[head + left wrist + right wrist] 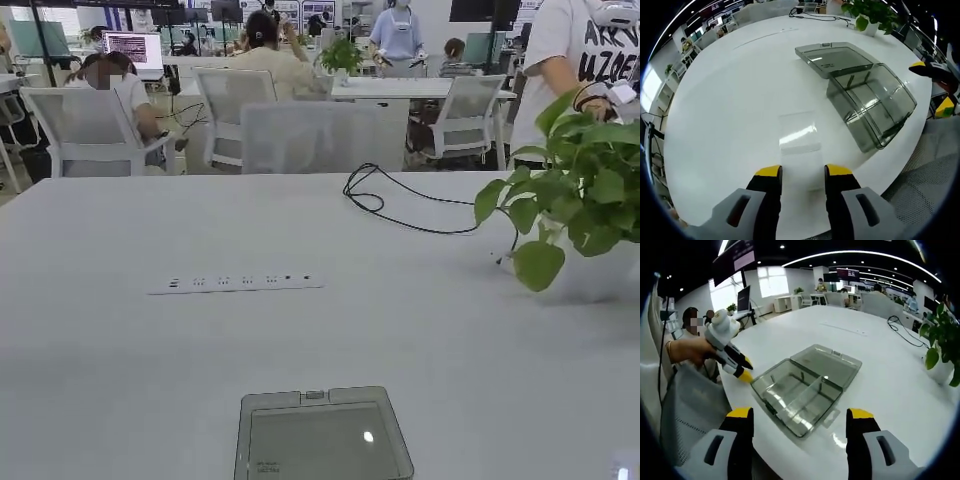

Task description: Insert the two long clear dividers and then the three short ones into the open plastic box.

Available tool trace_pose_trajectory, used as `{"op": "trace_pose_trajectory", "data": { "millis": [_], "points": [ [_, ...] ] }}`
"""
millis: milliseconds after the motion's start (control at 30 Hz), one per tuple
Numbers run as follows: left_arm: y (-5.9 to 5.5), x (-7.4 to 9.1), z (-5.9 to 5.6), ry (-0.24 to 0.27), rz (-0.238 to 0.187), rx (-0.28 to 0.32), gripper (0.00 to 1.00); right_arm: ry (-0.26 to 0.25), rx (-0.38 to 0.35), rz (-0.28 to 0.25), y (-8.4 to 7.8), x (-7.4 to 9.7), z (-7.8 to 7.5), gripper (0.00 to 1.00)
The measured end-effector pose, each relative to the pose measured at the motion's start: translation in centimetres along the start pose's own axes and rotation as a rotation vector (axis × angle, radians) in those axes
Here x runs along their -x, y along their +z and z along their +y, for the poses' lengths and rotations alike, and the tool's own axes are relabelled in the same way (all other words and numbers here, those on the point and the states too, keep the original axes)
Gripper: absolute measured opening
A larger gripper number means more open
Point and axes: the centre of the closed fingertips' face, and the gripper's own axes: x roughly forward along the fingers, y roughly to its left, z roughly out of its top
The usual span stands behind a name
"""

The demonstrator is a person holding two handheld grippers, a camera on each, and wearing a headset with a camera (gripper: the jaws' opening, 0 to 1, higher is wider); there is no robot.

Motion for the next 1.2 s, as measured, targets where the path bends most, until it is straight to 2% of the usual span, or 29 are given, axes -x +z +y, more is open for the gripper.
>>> {"op": "trace_pose_trajectory", "data": {
  "millis": [300, 433, 500, 667, 800, 833, 867, 967, 1200],
  "points": [
    [-0.1, 0.3, 0.4, -0.002, -0.016, 0.037, 0.3, 0.008, -0.033, -0.005, 0.2, -0.1, 0.2, 0.76],
    [0.1, 0.9, 0.5, 0.008, -0.063, 0.059, 0.3, 0.001, -0.083, -0.034, 1.0, -0.1, 0.0, 0.72],
    [0.5, 1.3, 0.4, 0.006, -0.094, 0.078, 0.3, 0.003, -0.114, -0.049, 1.4, -0.2, 0.0, 0.7],
    [2.1, 2.7, 0.2, -0.013, -0.218, 0.135, 0.3, 0.016, -0.213, -0.095, 2.7, -0.4, 0.3, 0.64],
    [2.9, 3.8, -0.3, -0.04, -0.298, 0.178, 0.3, 0.036, -0.278, -0.136, 4.0, -0.7, 0.8, 0.61],
    [3.1, 4.1, -0.5, -0.05, -0.318, 0.185, 0.3, 0.045, -0.284, -0.142, 4.3, -0.7, 1.0, 0.61],
    [3.6, 4.7, -0.9, -0.069, -0.364, 0.184, 0.3, 0.056, -0.291, -0.151, 4.7, -0.9, 1.4, 0.61],
    [4.0, 5.4, -1.3, -0.079, -0.405, 0.183, 0.3, 0.081, -0.31, -0.171, 5.6, -1.2, 2.3, 0.59],
    [5.9, 7.3, -3.4, -0.163, -0.561, 0.212, 0.3, 0.149, -0.339, -0.205, 7.3, -2.3, 4.8, 0.53]
  ]
}}
